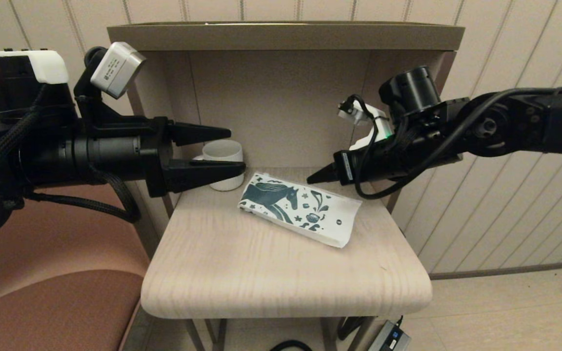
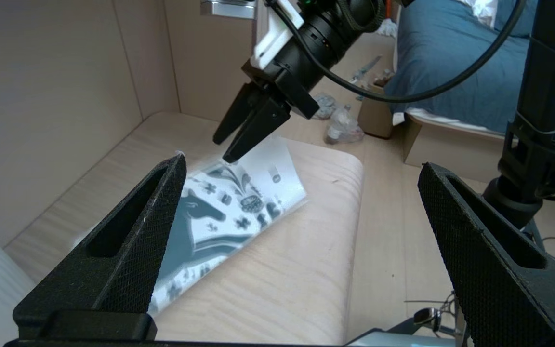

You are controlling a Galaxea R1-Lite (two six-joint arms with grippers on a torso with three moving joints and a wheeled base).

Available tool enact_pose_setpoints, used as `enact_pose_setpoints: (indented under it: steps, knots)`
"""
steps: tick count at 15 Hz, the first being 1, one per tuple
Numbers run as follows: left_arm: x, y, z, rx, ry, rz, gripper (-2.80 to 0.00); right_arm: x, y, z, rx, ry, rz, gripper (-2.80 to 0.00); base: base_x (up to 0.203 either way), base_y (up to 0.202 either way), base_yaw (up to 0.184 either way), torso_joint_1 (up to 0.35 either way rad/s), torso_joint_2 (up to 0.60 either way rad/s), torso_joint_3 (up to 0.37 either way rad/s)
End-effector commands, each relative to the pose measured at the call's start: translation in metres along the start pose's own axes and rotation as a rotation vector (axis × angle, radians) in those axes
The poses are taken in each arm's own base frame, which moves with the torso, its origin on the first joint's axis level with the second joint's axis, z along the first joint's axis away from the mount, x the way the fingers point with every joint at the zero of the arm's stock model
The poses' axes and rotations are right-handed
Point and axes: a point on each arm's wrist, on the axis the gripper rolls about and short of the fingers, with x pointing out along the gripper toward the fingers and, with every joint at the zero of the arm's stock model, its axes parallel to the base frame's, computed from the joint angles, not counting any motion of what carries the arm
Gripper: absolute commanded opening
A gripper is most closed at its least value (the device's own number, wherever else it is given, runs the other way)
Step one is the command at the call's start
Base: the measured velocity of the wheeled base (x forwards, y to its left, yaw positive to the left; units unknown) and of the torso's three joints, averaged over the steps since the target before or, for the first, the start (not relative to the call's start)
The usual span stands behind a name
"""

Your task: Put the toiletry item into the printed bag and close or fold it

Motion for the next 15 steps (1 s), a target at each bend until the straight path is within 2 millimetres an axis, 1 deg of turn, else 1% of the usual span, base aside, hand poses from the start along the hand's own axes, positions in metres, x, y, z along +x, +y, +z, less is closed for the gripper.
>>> enact_pose_setpoints:
  steps: [1, 2, 4, 5, 7, 8, 9, 10, 12, 14, 15]
  knots:
    - [0.000, 0.000, 0.000, 0.004, -0.002, -0.006, 0.00, -0.013, 0.001, 0.003, -0.002, -0.022, -0.009, 0.00, 0.000, 0.000, 0.000, 0.000, 0.00, 0.000]
    - [0.000, 0.000, 0.000, 0.003, -0.001, -0.006, 0.00, -0.018, 0.000, 0.002, 0.000, -0.026, -0.021, 0.00, 0.000, 0.000, 0.000, 0.000, 0.00, 0.000]
    - [0.001, 0.000, 0.000, 0.002, 0.000, -0.007, 0.00, -0.033, -0.013, -0.001, 0.017, -0.035, -0.085, 0.00, 0.000, 0.000, 0.000, 0.000, 0.00, 0.000]
    - [0.000, -0.001, 0.000, 0.004, -0.002, -0.007, 0.00, -0.044, -0.012, -0.002, 0.011, -0.051, -0.103, 0.00, 0.000, 0.000, 0.000, 0.000, 0.00, 0.000]
    - [-0.003, -0.006, 0.002, 0.009, -0.005, -0.006, 0.00, -0.072, -0.001, -0.006, -0.010, -0.094, -0.114, 0.00, 0.000, 0.000, 0.000, 0.000, 0.00, 0.000]
    - [-0.008, -0.012, 0.000, 0.001, 0.000, -0.002, 0.00, -0.088, 0.006, -0.011, -0.021, -0.111, -0.120, -2.41, 0.000, 0.000, 0.000, 0.000, 0.00, 0.000]
    - [-0.015, -0.020, 0.000, -0.001, 0.001, 0.011, -2.80, -0.103, 0.013, -0.019, -0.036, -0.129, -0.139, -2.80, 0.000, 0.000, 0.000, 0.000, 0.00, 0.000]
    - [-0.026, -0.028, -0.001, -0.001, 0.003, 0.041, -2.80, -0.117, 0.020, -0.025, -0.058, -0.154, -0.161, -2.80, 0.000, 0.000, 0.000, 0.000, 0.00, 0.000]
    - [-0.055, -0.049, 0.007, 0.026, -0.014, 0.119, -2.80, -0.152, 0.039, -0.039, -0.100, -0.215, -0.186, -2.80, 0.000, 0.000, 0.000, 0.000, 0.00, 0.000]
    - [-0.089, -0.079, 0.016, 0.056, -0.029, 0.206, -2.80, -0.182, 0.055, -0.057, -0.125, -0.262, -0.192, -2.80, 0.000, 0.000, 0.000, 0.000, 0.00, 0.000]
    - [-0.109, -0.101, 0.019, 0.068, -0.033, 0.263, -2.80, -0.198, 0.062, -0.070, -0.134, -0.287, -0.204, -2.80, 0.000, 0.000, 0.000, 0.000, 0.00, 0.000]
